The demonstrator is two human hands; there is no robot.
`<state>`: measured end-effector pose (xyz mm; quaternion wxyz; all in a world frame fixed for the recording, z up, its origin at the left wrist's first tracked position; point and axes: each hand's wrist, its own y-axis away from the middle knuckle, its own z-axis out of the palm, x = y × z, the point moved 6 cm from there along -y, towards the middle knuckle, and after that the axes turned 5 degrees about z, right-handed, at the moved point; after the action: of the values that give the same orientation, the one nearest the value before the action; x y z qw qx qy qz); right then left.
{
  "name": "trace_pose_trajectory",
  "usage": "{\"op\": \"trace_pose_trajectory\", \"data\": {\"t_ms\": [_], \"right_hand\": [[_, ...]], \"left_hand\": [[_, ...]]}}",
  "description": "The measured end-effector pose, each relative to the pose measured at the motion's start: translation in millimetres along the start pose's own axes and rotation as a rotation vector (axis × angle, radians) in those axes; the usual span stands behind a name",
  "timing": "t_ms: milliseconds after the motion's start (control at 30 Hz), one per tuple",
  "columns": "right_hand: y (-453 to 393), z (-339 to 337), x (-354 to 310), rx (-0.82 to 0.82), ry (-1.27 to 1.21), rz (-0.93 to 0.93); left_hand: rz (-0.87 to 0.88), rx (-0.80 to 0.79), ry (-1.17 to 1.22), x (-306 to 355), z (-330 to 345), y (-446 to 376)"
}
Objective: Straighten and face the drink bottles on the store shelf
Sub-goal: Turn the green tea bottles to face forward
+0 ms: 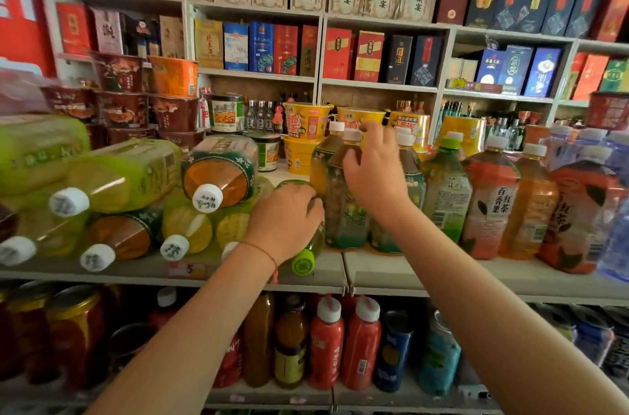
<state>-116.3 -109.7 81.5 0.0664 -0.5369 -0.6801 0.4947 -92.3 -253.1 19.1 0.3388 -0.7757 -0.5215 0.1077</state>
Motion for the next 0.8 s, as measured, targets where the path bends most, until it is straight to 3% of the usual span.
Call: {"op": "trace_pose_trajectory", "data": {"t_ms": [67,100,200,267,333,433,567,667,800], "right_hand": [[23,-14,-9,0.190,0.042,-0.215],[38,-16,-13,0.200,0.018,-0.325],[80,-3,-26,-0.123,-0.058,-0.479],[103,18,-32,-0.290,0.150,-0.502],[119,35,-31,-0.303,0.388,-0.493],[134,48,-33,-0.154,0.425,-0.405],[132,43,-44,-0.057,0.246,-0.378],[105,20,-63,0.030,0.106,-0.254],[54,3,-86,0.035,0.144,-0.149]], "left_hand": [[0.142,0.124,-0.001,11,-17,13],[0.245,0.283,-0.018,19,-33,25],[0.434,0.777,-0.139,35,-79,72],[0.333,0.876,-0.268,25,-100,78],[0.134,0.777,-0.357,-4,-106,69],[-0.033,0.566,-0.358,-45,-97,63],[0.045,0.532,-0.304,-61,-92,65],[0.085,0.540,-0.234,-64,-94,66],[0.110,0.555,-0.215,-65,-97,66]]}}
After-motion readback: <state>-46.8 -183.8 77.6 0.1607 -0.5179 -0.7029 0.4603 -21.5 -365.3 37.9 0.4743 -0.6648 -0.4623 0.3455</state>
